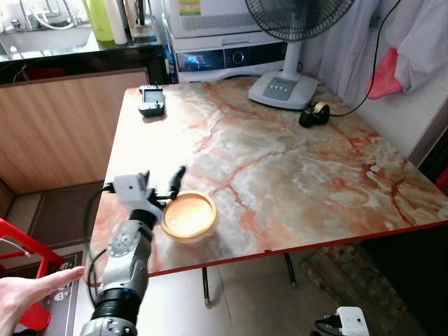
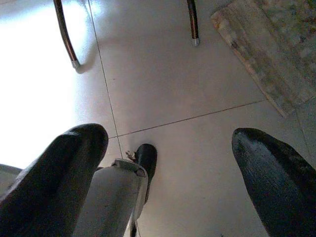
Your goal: Restocking fridge
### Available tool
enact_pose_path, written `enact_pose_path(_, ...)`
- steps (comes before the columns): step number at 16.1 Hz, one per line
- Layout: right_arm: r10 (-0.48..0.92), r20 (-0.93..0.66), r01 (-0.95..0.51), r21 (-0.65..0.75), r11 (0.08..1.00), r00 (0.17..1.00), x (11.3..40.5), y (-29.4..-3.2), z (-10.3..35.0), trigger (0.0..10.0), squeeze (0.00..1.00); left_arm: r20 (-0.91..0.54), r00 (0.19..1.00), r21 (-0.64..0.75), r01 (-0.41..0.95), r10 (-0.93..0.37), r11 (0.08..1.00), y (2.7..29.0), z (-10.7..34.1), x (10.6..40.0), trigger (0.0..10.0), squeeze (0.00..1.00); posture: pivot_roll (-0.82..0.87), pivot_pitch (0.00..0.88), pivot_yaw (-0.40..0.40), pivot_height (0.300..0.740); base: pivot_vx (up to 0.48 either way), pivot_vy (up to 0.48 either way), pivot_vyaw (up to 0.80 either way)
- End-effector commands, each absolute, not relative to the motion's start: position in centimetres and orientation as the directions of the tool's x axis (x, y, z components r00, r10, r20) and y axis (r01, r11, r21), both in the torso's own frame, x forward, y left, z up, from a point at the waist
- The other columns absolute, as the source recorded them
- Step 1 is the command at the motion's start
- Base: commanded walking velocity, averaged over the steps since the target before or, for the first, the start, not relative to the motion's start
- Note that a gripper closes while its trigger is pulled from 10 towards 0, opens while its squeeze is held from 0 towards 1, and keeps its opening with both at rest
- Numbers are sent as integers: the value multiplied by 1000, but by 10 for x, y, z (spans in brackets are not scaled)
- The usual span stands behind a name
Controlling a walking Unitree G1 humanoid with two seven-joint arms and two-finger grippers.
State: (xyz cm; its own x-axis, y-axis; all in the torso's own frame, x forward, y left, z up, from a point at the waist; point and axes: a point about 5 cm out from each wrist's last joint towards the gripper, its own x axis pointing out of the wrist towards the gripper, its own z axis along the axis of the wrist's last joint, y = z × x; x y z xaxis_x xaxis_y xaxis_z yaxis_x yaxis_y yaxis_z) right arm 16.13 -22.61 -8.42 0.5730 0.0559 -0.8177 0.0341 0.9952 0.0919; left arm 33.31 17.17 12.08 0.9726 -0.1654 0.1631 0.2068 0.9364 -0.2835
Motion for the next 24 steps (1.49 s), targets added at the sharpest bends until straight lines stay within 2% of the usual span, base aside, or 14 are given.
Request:
enact_pose_path(1, 51, -811, 32, 86, 996, 583, 164, -227, -83, 10000, 0, 173, 968, -355, 236, -184, 905, 176, 123, 332, 10000, 0, 11, 0, 7, 740, 0, 0, 0)
enact_pose_path(4, 49, -811, 36, 85, 996, 582, 163, -226, -83, 10000, 0, 166, 980, -432, 169, -106, 886, 192, 120, 332, 10000, 0, 16, 0, 15, 740, 0, 0, 0)
enact_pose_path(10, 50, -812, 39, 89, 995, 581, 162, -225, -84, 10000, 0, 106, 990, -523, 135, -93, 841, 205, 102, 322, 10000, 0, 15, 0, 21, 740, 0, 0, 0)
enact_pose_path(24, 52, -811, 28, 84, 996, 583, 165, -227, -83, 10000, 0, 5, 977, -606, 172, -213, 776, 193, 72, 314, 10000, 0, 15, 0, 2, 740, 0, 0, 0)
